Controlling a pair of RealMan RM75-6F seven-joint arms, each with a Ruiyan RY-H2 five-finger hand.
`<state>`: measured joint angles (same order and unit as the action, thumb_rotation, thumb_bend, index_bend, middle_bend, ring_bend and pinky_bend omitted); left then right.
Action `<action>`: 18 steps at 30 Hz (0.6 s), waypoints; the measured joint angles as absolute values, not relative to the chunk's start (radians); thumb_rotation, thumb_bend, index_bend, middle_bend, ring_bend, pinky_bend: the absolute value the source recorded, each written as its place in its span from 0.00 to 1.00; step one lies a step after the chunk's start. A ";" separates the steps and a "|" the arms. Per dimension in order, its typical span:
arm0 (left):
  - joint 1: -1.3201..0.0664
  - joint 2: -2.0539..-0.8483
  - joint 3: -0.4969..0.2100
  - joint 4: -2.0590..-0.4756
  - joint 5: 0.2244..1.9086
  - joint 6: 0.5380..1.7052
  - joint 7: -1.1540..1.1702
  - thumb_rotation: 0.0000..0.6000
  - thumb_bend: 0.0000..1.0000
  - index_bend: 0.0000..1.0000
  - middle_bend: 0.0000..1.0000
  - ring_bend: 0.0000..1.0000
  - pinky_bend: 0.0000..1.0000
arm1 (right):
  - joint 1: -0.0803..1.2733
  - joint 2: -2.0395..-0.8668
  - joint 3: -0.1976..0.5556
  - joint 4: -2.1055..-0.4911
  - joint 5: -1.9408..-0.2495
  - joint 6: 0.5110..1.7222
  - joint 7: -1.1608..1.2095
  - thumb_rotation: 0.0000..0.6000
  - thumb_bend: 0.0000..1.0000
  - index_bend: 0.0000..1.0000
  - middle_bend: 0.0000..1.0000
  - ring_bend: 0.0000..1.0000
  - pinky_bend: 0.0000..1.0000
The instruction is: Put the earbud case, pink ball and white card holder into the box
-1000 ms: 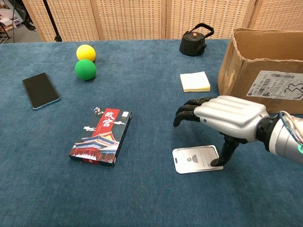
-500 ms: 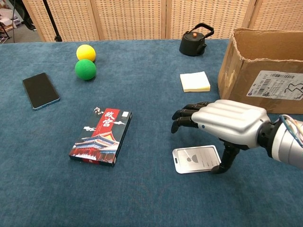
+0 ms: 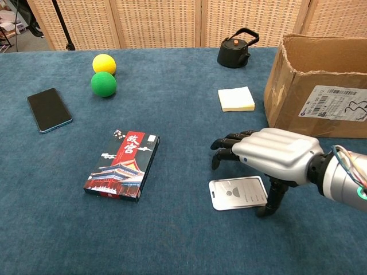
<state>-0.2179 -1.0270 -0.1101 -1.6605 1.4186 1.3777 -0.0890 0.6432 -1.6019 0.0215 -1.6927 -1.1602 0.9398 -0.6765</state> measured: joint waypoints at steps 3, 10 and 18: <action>-0.219 -1.027 -0.110 -1.661 1.418 1.377 -0.087 1.00 0.00 0.00 0.00 0.00 0.00 | 0.649 -1.606 0.021 -1.686 -1.145 0.936 -0.682 1.00 0.06 0.30 0.06 0.00 0.08; -0.219 -1.027 -0.111 -1.662 1.416 1.375 -0.085 1.00 0.00 0.00 0.00 0.00 0.00 | 0.665 -1.619 0.018 -1.673 -1.119 0.931 -0.688 1.00 0.13 0.37 0.06 0.00 0.08; -0.220 -1.028 -0.112 -1.661 1.414 1.374 -0.084 1.00 0.00 0.00 0.00 0.00 0.00 | 0.671 -1.623 0.013 -1.666 -1.115 0.938 -0.684 1.00 0.21 0.45 0.06 0.00 0.08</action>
